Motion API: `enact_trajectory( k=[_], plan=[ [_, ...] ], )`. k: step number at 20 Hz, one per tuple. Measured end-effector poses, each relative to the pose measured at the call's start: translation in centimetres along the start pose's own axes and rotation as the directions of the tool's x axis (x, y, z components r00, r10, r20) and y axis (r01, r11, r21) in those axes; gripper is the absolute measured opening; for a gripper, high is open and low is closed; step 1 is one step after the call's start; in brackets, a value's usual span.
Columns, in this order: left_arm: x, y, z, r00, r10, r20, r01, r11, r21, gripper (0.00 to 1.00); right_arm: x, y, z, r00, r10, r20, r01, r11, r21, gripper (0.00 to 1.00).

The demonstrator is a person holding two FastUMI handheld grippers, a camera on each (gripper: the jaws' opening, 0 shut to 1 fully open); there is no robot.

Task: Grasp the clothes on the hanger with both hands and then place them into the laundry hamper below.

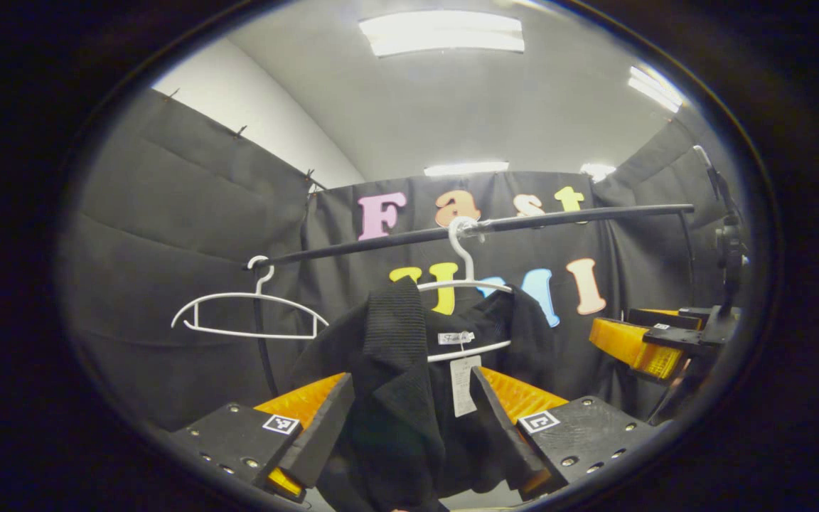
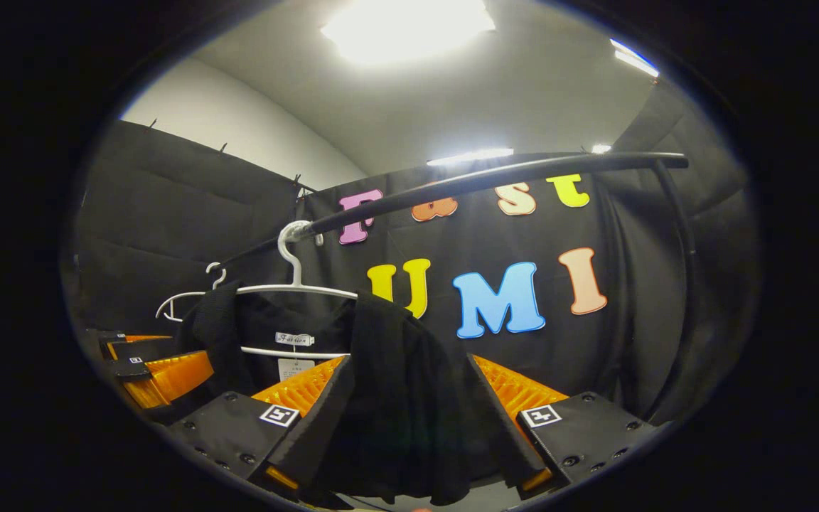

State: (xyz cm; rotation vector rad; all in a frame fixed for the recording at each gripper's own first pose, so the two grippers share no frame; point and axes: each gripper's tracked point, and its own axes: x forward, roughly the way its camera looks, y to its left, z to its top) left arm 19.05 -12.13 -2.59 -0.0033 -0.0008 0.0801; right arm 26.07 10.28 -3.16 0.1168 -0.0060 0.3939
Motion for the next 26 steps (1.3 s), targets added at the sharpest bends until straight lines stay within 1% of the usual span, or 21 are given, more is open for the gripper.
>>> enact_trajectory(
  k=[3, 6, 7, 8, 9, 15, 19, 20, 21, 22, 24, 25, 26],
  plan=[
    [1.2, -1.1, -0.6, 0.999, 0.032, -0.006, -0.032, 0.999, 0.004, 0.95, 2.4, -0.1, -0.8, 0.999, 0.034, -0.004, -0.034, 0.999, 0.014, 0.97],
    [2.5, -2.2, -1.5, 0.998, 0.052, -0.02, -0.052, 0.999, 0.002, 0.95, 4.2, 0.3, -1.6, 0.997, 0.072, -0.014, -0.072, 0.997, 0.015, 0.95],
    [3.0, -2.2, -1.8, 0.998, 0.064, -0.023, -0.064, 0.998, 0.008, 0.95, 4.9, 0.4, -1.9, 0.996, 0.084, -0.015, -0.083, 0.996, 0.018, 0.92],
    [3.6, -2.1, -2.0, 0.996, 0.08, -0.024, -0.08, 0.997, 0.014, 0.95, 5.4, 0.8, -2.3, 0.995, 0.095, -0.021, -0.094, 0.995, 0.02, 0.92],
    [4.0, -1.9, -2.2, 0.995, 0.095, -0.025, -0.095, 0.995, 0.02, 0.95, 6.0, 1.0, -2.7, 0.994, 0.103, -0.026, -0.102, 0.995, 0.021, 0.95],
    [6.0, -0.2, -4.2, 0.981, 0.187, -0.05, -0.184, 0.981, 0.054, 0.95, 9.4, 2.5, -5.5, 0.987, 0.141, -0.074, -0.139, 0.99, 0.021, 0.95],
    [7.0, -0.2, -5.1, 0.974, 0.218, -0.065, -0.212, 0.973, 0.09, 0.95, 10.9, 4.0, -7.5, 0.977, 0.179, -0.117, -0.177, 0.984, 0.029, 0.95],
    [7.3, -0.1, -5.2, 0.972, 0.224, -0.065, -0.217, 0.971, 0.102, 0.95, 11.1, 4.4, -8.0, 0.973, 0.192, -0.125, -0.189, 0.981, 0.035, 0.92],
    [7.3, -0.3, -5.3, 0.97, 0.232, -0.066, -0.224, 0.968, 0.114, 0.95, 11.4, 4.7, -8.3, 0.971, 0.201, -0.131, -0.197, 0.98, 0.04, 0.92],
    [7.3, -0.3, -5.3, 0.969, 0.239, -0.067, -0.23, 0.966, 0.122, 0.87, 11.6, 4.9, -8.5, 0.969, 0.205, -0.138, -0.201, 0.979, 0.045, 0.95],
    [7.2, -0.4, -5.4, 0.967, 0.246, -0.067, -0.237, 0.963, 0.126, 0.71, 12.1, 5.0, -8.9, 0.968, 0.205, -0.148, -0.199, 0.978, 0.055, 0.9],
    [7.2, -0.4, -5.3, 0.967, 0.245, -0.07, -0.235, 0.964, 0.125, 0.63, 12.2, 4.8, -8.9, 0.969, 0.196, -0.15, -0.19, 0.98, 0.058, 0.79],
    [7.2, -0.5, -5.4, 0.968, 0.24, -0.074, -0.23, 0.965, 0.124, 0.63, 12.4, 4.5, -9.0, 0.97, 0.186, -0.155, -0.179, 0.982, 0.054, 0.53]
  ],
)
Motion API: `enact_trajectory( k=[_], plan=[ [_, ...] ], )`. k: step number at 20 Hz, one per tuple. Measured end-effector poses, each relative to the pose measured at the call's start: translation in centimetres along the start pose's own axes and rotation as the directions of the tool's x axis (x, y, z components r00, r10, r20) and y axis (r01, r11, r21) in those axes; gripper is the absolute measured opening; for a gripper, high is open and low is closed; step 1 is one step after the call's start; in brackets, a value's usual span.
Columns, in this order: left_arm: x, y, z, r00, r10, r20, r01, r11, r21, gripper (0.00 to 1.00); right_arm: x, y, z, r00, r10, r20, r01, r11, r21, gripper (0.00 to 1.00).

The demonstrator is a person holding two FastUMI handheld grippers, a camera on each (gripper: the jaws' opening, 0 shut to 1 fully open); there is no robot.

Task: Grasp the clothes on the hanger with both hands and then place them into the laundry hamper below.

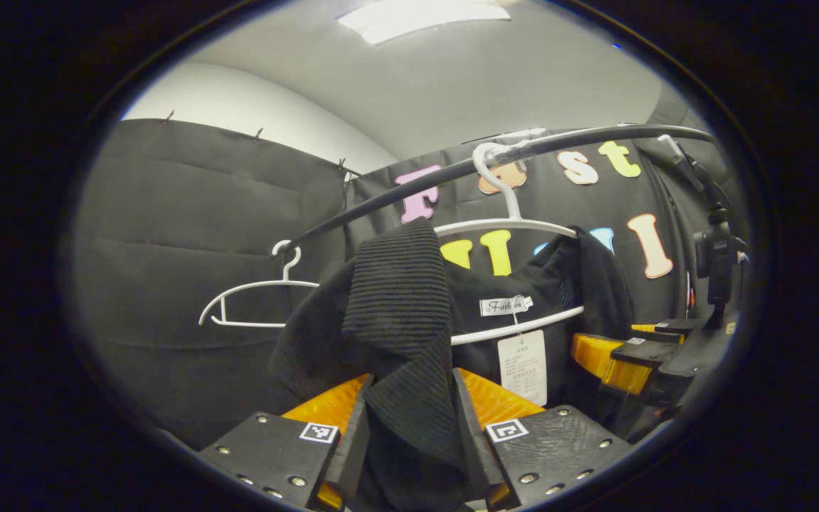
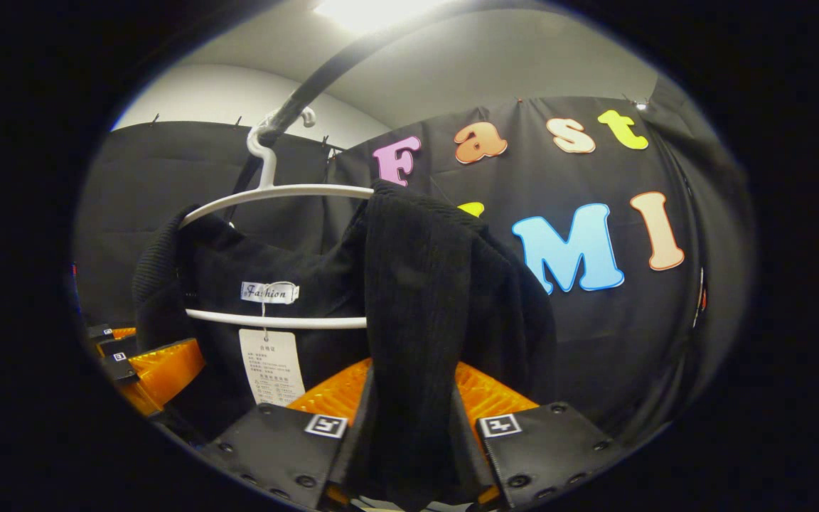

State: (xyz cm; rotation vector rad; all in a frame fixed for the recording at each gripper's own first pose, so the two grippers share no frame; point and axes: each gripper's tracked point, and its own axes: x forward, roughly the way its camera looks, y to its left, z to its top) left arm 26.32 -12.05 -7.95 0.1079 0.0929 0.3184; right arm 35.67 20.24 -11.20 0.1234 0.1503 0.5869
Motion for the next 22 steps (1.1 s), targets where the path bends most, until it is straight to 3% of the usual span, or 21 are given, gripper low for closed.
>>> enact_trajectory(
  k=[1, 2, 3, 5, 6, 7, 10, 18, 22],
  plan=[
    [0.0, 0.0, 0.0, 1.0, -0.005, -0.004, 0.005, 1.0, 0.004, 0.63, 0.1, -0.1, 0.1, 1.0, -0.001, -0.001, 0.001, 1.0, -0.004, 0.44],
    [0.0, -0.1, 0.1, 1.0, -0.015, -0.008, 0.015, 1.0, 0.009, 0.6, 0.0, -0.2, 0.3, 1.0, -0.003, 0.001, 0.003, 1.0, -0.009, 0.28],
    [-0.2, 0.6, 0.4, 1.0, 0.019, 0.0, -0.019, 1.0, 0.022, 0.63, 0.0, -0.2, 0.4, 1.0, 0.004, 0.0, -0.004, 1.0, -0.02, 0.18],
    [-0.2, 0.5, 0.1, 1.0, -0.001, -0.003, 0.001, 1.0, -0.007, 0.23, -0.6, -0.4, 0.5, 1.0, 0.002, -0.001, -0.002, 0.998, -0.063, 0.15],
    [-0.6, 0.4, 0.3, 1.0, -0.016, 0.001, 0.016, 1.0, -0.017, 0.23, -1.3, -1.3, 1.6, 0.999, -0.04, 0.033, 0.043, 0.995, -0.085, 0.14],
    [-0.9, 1.3, 0.4, 1.0, 0.016, 0.011, -0.016, 1.0, -0.005, 0.23, -1.1, -1.7, 2.2, 0.997, -0.048, 0.062, 0.054, 0.994, -0.096, 0.02],
    [-2.0, 2.7, 2.0, 0.998, 0.045, 0.036, -0.045, 0.999, -0.007, 0.03, -2.0, -4.0, 4.6, 0.982, -0.109, 0.154, 0.126, 0.986, -0.109, 0.02],
    [-4.7, 8.3, 7.9, 0.993, 0.084, 0.087, -0.079, 0.995, -0.056, 0.03, -2.5, -8.7, 9.1, 0.939, -0.217, 0.266, 0.252, 0.962, -0.104, 0.02],
    [-4.3, 11.7, 11.1, 0.984, 0.118, 0.137, -0.115, 0.993, -0.029, 0.02, -1.5, -10.9, 10.5, 0.918, -0.251, 0.306, 0.289, 0.954, -0.084, 0.03]
  ],
)
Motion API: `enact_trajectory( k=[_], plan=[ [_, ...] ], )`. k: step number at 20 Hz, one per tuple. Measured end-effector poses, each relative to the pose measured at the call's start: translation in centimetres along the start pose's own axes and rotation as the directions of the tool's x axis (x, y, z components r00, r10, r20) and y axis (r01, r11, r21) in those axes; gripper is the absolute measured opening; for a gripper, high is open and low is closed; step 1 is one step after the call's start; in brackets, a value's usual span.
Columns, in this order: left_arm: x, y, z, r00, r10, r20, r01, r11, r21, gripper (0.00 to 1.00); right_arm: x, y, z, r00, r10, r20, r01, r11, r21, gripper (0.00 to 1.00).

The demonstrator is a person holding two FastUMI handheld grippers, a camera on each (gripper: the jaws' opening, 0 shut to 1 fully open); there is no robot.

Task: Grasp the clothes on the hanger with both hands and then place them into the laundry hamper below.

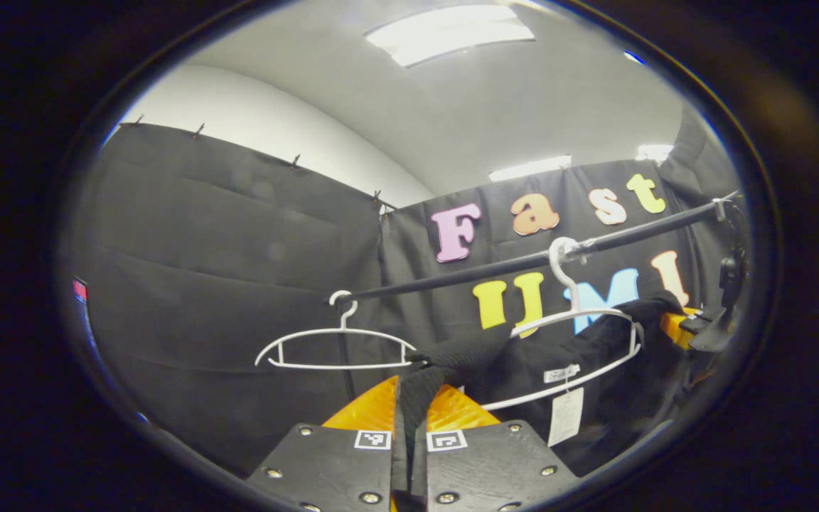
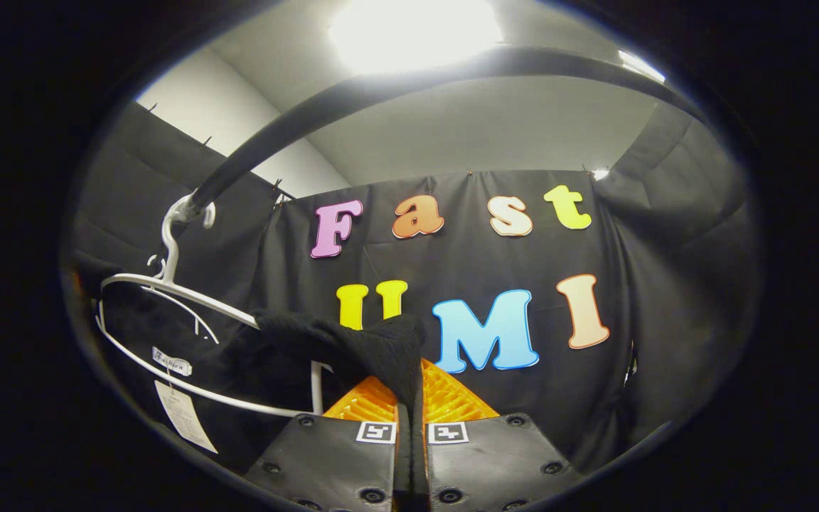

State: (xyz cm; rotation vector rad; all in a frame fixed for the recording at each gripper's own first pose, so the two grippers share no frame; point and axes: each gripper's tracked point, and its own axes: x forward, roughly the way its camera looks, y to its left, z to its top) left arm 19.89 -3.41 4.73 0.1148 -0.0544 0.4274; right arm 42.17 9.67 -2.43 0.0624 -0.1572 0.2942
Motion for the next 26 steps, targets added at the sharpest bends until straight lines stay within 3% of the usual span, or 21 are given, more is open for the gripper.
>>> enact_trajectory(
  k=[5, 10, 13, 18, 26],
  plan=[
    [2.8, 3.6, 1.7, 0.999, 0.024, 0.045, -0.026, 0.999, 0.047, 0.04, 2.1, -1.2, -1.8, 1.0, -0.026, -0.003, 0.026, 1.0, -0.006, 0.02],
    [5.6, 4.8, 0.1, 0.999, -0.019, 0.036, 0.017, 0.998, 0.061, 0.03, 2.6, -1.3, -4.2, 0.998, -0.008, -0.065, 0.008, 1.0, 0.008, 0.02],
    [6.8, 6.5, -2.1, 1.0, -0.009, 0.013, 0.008, 0.999, 0.053, 0.03, 2.5, -1.1, -5.9, 0.992, 0.007, -0.128, -0.003, 1.0, 0.031, 0.02],
    [8.0, 5.4, -7.6, 0.997, -0.026, -0.078, 0.027, 1.0, 0.005, 0.03, 3.0, -1.3, -8.8, 0.981, 0.038, -0.189, -0.026, 0.998, 0.063, 0.02],
    [6.8, 2.2, -12.0, 0.986, -0.073, -0.152, 0.073, 0.997, -0.003, 0.03, 1.8, -2.7, -10.5, 0.973, 0.035, -0.229, -0.018, 0.997, 0.076, 0.0]
  ],
)
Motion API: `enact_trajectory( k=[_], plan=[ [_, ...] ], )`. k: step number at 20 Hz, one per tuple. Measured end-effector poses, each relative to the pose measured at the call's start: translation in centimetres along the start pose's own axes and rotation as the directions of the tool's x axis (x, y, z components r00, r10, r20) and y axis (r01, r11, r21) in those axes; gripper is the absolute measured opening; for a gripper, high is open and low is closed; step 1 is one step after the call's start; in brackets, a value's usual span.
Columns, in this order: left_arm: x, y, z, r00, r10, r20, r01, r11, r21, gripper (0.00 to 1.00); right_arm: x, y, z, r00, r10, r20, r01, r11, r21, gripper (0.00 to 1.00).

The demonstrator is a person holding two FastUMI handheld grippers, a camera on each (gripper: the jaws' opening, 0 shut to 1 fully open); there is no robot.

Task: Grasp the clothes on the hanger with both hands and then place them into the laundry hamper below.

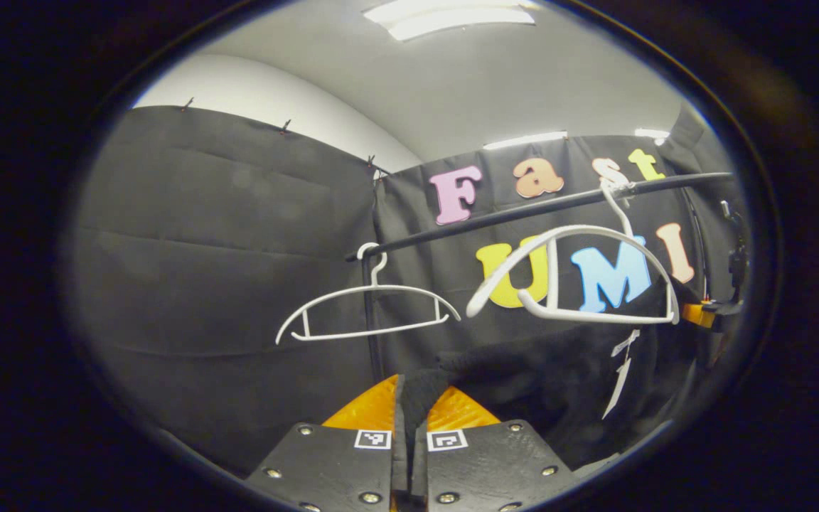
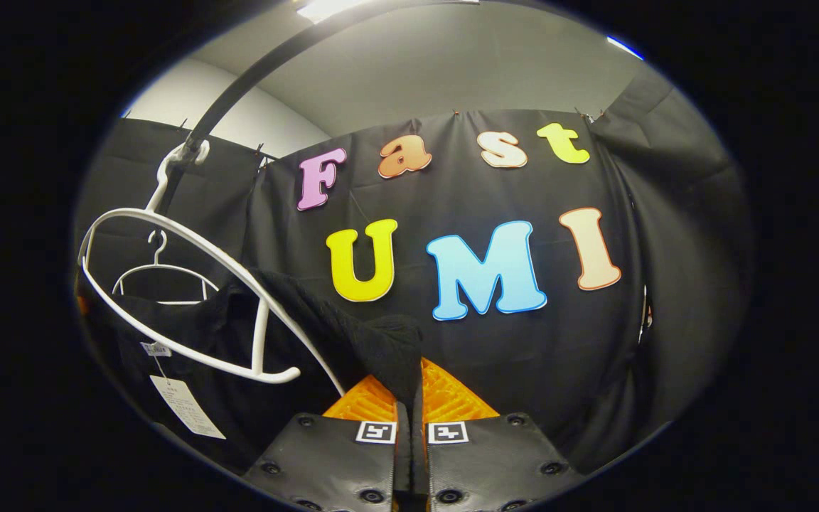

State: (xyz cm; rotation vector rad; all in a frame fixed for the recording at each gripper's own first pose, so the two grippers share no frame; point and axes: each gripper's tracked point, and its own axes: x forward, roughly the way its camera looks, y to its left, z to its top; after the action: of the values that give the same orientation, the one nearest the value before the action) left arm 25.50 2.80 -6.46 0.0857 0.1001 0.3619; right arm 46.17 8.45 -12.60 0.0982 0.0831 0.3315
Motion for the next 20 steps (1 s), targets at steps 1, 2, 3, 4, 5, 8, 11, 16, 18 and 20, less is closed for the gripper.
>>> enact_trajectory(
  k=[1, 2, 3, 4, 5, 8, 11, 16, 18, 20],
  plan=[
    [-0.5, -0.5, -0.7, 1.0, -0.006, -0.011, 0.006, 1.0, 0.002, 0.03, -0.2, -0.3, -0.4, 1.0, -0.006, -0.009, 0.005, 1.0, -0.009, 0.0],
    [-0.6, -1.0, -1.3, 1.0, -0.014, -0.023, 0.014, 1.0, 0.005, 0.03, -0.3, -0.8, -1.2, 1.0, -0.018, -0.023, 0.017, 1.0, -0.02, 0.0],
    [-0.5, -1.4, -1.8, 0.999, -0.019, -0.035, 0.019, 1.0, 0.011, 0.04, -0.2, -1.7, -2.1, 0.998, -0.041, -0.047, 0.039, 0.999, -0.03, 0.02],
    [-0.4, -1.8, -2.5, 0.999, -0.022, -0.049, 0.023, 0.999, 0.022, 0.03, -0.3, -2.6, -3.4, 0.995, -0.06, -0.079, 0.058, 0.998, -0.029, 0.02],
    [-0.1, -2.2, -3.2, 0.998, -0.027, -0.06, 0.029, 0.999, 0.031, 0.03, -0.5, -3.1, -4.9, 0.991, -0.065, -0.116, 0.064, 0.998, -0.012, 0.02],
    [0.1, -3.6, -5.1, 0.994, -0.05, -0.094, 0.055, 0.997, 0.057, 0.03, -1.7, -3.9, -7.9, 0.982, -0.066, -0.178, 0.068, 0.998, 0.005, 0.0],
    [1.0, -5.4, -6.6, 0.992, -0.053, -0.119, 0.064, 0.994, 0.086, 0.03, -3.5, -3.5, -9.3, 0.981, -0.054, -0.189, 0.048, 0.998, -0.032, 0.0],
    [-0.2, -7.0, -9.7, 0.982, -0.088, -0.168, 0.101, 0.993, 0.069, 0.04, -6.8, -1.6, -10.9, 0.976, -0.014, -0.215, 0.001, 0.998, -0.06, 0.0],
    [-0.5, -7.4, -10.8, 0.976, -0.11, -0.187, 0.124, 0.99, 0.066, 0.03, -8.2, -0.2, -11.6, 0.974, 0.013, -0.225, -0.028, 0.998, -0.065, 0.02],
    [-1.9, -8.3, -11.7, 0.97, -0.134, -0.202, 0.148, 0.987, 0.057, 0.03, -9.6, 1.3, -12.5, 0.969, 0.041, -0.243, -0.059, 0.996, -0.071, 0.02]
  ],
)
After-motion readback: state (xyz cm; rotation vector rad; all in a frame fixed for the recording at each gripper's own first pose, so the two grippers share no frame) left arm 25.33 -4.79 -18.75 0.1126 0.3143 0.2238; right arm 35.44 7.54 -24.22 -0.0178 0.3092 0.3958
